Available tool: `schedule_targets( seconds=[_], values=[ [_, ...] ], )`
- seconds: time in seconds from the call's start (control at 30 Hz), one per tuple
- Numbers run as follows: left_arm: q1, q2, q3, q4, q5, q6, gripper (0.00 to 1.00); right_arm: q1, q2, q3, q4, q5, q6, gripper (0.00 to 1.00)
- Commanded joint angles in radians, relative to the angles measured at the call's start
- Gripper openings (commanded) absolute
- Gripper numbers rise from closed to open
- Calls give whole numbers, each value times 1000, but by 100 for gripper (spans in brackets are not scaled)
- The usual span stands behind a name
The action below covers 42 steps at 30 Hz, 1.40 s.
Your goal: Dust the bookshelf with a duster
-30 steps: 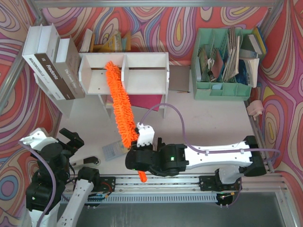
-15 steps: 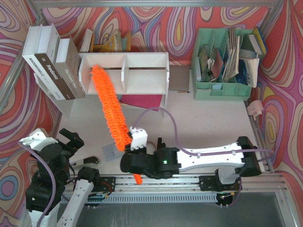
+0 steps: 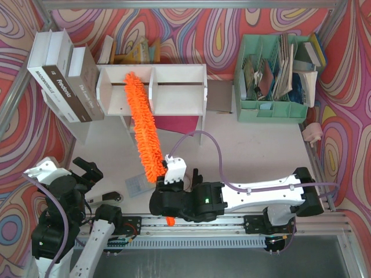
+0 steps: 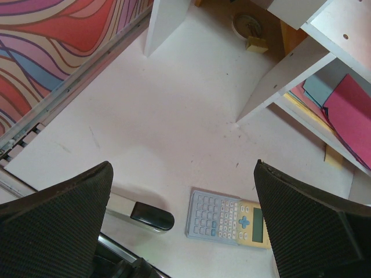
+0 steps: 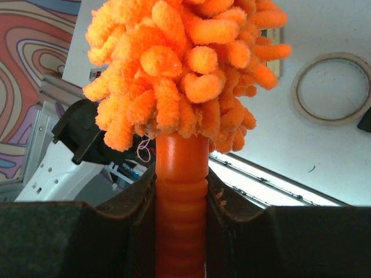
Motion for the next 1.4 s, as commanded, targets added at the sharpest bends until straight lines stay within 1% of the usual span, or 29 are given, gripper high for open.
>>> schedule_targets(
  seconds=[0.0, 0.1, 0.27, 0.37, 0.47, 0.67, 0.8, 1.0, 1.1, 1.2, 1.37],
  values=[
    [7, 3, -13, 11, -1, 15, 99, 40, -1, 59, 2, 151, -8, 0],
    [7, 2, -14, 11, 0, 15, 98, 55, -35, 32, -19, 203, 45, 0],
    [7, 7, -15, 13, 2, 17, 98, 87, -51, 40, -119, 284, 162, 0],
    [7, 12, -15, 12, 5, 18, 98, 93, -43, 44, -147, 289, 197, 0],
    [7, 10, -15, 13, 4, 18, 98, 92, -42, 12, -144, 275, 237, 0],
    [7, 12, -15, 14, 5, 18, 98, 91, -10, 8, -97, 223, 195, 0],
    [7, 11, -15, 14, 6, 20, 98, 64, -3, -16, -61, 154, 179, 0],
    [7, 10, -15, 14, 5, 18, 98, 40, -7, -23, -38, 118, 164, 0],
    [7, 9, -15, 15, 5, 18, 98, 39, -3, -5, -20, 123, 127, 0],
    [7, 9, -15, 14, 5, 18, 98, 39, -15, 16, 14, 160, 69, 0],
    [7, 8, -15, 14, 4, 18, 98, 41, -55, 6, 85, 189, 0, 0]
  ],
)
